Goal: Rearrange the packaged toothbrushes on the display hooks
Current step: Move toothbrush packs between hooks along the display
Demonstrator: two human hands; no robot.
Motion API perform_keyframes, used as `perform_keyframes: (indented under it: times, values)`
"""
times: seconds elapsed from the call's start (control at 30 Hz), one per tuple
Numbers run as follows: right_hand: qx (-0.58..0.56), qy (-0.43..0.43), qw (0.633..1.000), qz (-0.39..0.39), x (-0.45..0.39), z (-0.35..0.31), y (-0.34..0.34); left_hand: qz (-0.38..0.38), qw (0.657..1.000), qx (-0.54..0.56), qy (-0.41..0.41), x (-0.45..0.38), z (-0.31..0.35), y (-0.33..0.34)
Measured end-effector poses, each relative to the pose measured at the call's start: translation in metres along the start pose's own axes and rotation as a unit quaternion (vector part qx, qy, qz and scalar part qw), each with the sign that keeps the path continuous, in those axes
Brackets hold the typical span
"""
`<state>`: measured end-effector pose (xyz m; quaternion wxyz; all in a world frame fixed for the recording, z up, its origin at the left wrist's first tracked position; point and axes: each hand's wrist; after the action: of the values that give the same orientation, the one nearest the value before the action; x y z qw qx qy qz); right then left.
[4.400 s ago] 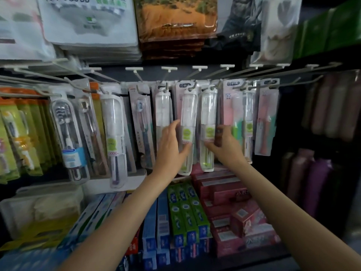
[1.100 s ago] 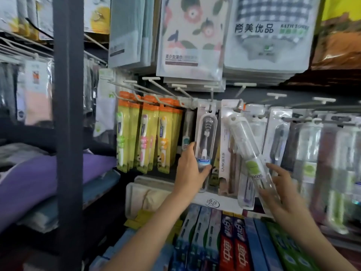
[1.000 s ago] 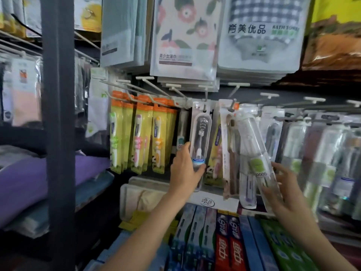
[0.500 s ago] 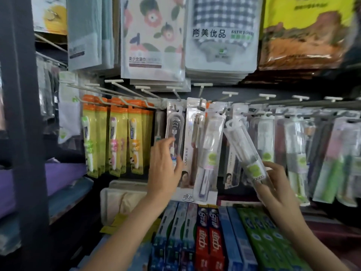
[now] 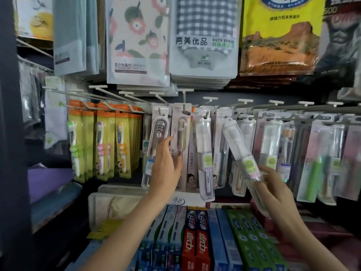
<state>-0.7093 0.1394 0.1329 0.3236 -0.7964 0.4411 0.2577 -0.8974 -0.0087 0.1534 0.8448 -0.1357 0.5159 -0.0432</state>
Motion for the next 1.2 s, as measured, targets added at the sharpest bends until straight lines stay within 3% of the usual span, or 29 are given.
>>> perform_keyframes:
  times: [0.13,0.6,1.03,1.2]
  values:
    - [-0.008,-0.018,0.999,0.033,0.008,0.005,0.002,-0.032,0.995,0.039,-0.085,-0.002,-0.004,0.003]
    - [-0.029,-0.01,0.998,0.05,-0.002,0.009,-0.01,-0.045,0.996,0.022,-0.074,-0.002,0.002,0.01]
    - [-0.018,0.041,0.999,-0.004,-0.009,0.007,0.002,-0.017,0.991,0.077,-0.104,-0.004,-0.008,-0.004]
    - [0.074,0.069,0.994,-0.035,-0.018,0.021,0.023,-0.039,0.979,0.134,-0.152,-0.009,-0.008,-0.024]
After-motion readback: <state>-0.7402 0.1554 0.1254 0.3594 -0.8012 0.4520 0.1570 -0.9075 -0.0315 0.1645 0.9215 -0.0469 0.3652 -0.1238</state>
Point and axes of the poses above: each hand's wrist, its own x-axis away from the middle knuckle, its own y-axis out of the palm, z = x × y
